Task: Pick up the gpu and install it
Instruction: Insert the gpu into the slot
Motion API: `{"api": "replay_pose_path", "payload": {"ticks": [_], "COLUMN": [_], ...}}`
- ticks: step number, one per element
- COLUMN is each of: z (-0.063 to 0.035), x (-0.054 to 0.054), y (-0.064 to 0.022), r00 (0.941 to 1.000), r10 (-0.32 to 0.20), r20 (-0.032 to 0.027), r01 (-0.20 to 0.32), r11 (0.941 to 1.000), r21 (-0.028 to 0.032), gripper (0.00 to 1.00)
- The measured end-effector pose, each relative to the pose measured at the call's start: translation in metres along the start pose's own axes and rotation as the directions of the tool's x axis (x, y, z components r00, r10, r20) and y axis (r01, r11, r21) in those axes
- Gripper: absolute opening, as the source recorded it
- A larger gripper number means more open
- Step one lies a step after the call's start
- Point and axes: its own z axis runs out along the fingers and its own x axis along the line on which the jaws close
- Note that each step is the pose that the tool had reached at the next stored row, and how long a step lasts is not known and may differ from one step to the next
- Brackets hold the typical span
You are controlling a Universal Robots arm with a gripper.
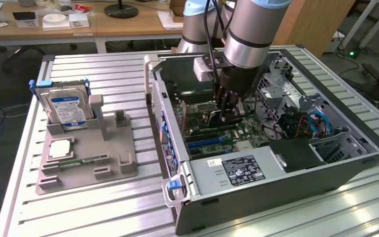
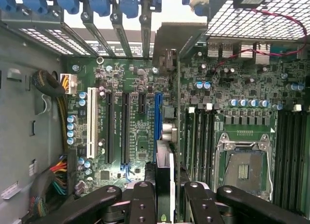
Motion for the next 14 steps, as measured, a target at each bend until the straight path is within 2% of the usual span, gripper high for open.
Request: {"api": "replay_pose_path", "payload": {"ticks": [14], "z": [0.0124], "x": [0.002], "y": [0.0031], "r00": [1.0], "r10": [0.007], "r20": [0.0001], "r01": [-0.007], "r11": [1.0], "r21": [0.0001], "gripper": [0.27]}}
